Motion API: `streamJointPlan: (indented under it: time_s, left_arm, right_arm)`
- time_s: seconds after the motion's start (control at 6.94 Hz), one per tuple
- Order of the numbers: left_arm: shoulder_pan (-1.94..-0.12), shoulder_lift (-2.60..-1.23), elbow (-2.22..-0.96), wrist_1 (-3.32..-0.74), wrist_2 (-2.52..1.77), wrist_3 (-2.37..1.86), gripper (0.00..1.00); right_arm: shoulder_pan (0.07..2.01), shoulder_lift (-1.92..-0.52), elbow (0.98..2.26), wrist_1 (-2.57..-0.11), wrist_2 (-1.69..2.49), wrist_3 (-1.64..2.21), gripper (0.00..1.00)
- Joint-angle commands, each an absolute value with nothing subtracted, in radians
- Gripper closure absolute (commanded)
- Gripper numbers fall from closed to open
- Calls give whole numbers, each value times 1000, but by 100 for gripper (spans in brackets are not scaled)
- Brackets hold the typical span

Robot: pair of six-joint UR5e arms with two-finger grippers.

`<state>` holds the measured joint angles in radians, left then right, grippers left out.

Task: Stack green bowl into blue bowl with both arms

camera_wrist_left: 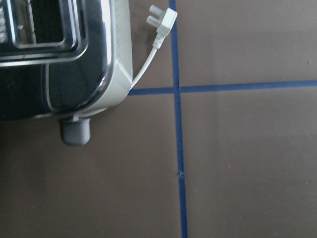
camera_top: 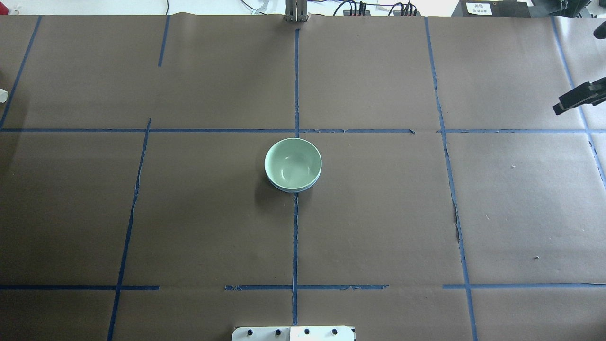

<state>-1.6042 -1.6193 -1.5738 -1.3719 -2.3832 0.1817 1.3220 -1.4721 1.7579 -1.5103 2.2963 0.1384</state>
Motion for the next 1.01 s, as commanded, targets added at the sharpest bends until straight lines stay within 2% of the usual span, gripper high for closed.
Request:
streamJointPlan:
  time_s: [0.0,0.29,0.86]
  left_arm:
    - [-1614,-1592,-1583,-1373,-2384,195,0]
    - [-1614,-1592,-1585,-1373,-2384,195,0]
    - [-1614,-1580,-1574,-1371,-2381,195,0]
  right_arm:
    - [1472,-1505,1689,-1646,2319,-142,0]
    - [1552,-1531,1587,-1637,2416,-140,0]
    - [1597,-1656,1578,-1531,2385,-129,0]
